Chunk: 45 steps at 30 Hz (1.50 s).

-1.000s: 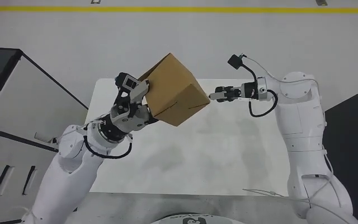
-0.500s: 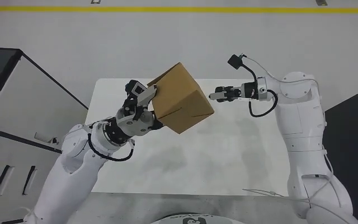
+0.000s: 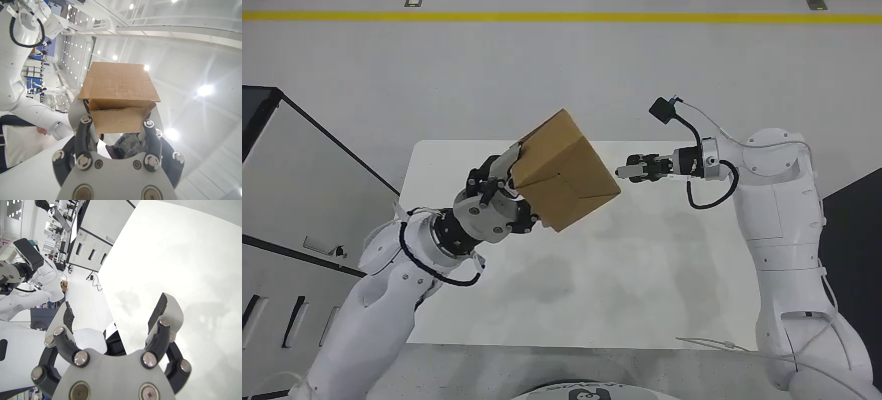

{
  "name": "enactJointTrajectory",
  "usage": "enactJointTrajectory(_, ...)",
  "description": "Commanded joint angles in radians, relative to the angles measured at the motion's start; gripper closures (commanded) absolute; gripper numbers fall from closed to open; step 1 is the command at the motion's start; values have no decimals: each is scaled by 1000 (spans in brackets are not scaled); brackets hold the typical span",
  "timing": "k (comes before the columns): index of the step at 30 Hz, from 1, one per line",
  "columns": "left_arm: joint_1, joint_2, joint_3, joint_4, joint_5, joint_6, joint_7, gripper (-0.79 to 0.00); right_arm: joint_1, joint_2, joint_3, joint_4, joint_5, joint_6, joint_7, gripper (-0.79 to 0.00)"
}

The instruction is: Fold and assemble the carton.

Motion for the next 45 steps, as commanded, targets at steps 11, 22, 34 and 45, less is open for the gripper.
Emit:
enactJointTrajectory(11, -47, -19, 68, 117, -1, -58, -280, 0, 0, 0, 0, 0, 0, 0, 0, -785)
enactJointTrajectory(22, -24, -31, 88, 144, -96, -80, -296, 0, 0, 0, 0, 0, 0, 0, 0, -785)
enactJointTrajectory(34, -61, -62, 155, 207, -178, -101, -439, 0, 0, 0, 0, 0, 0, 0, 0, -785)
enactJointTrajectory(45, -72, -78, 163, 221, -162, -95, -447, 0, 0, 0, 0, 0, 0, 0, 0, -785)
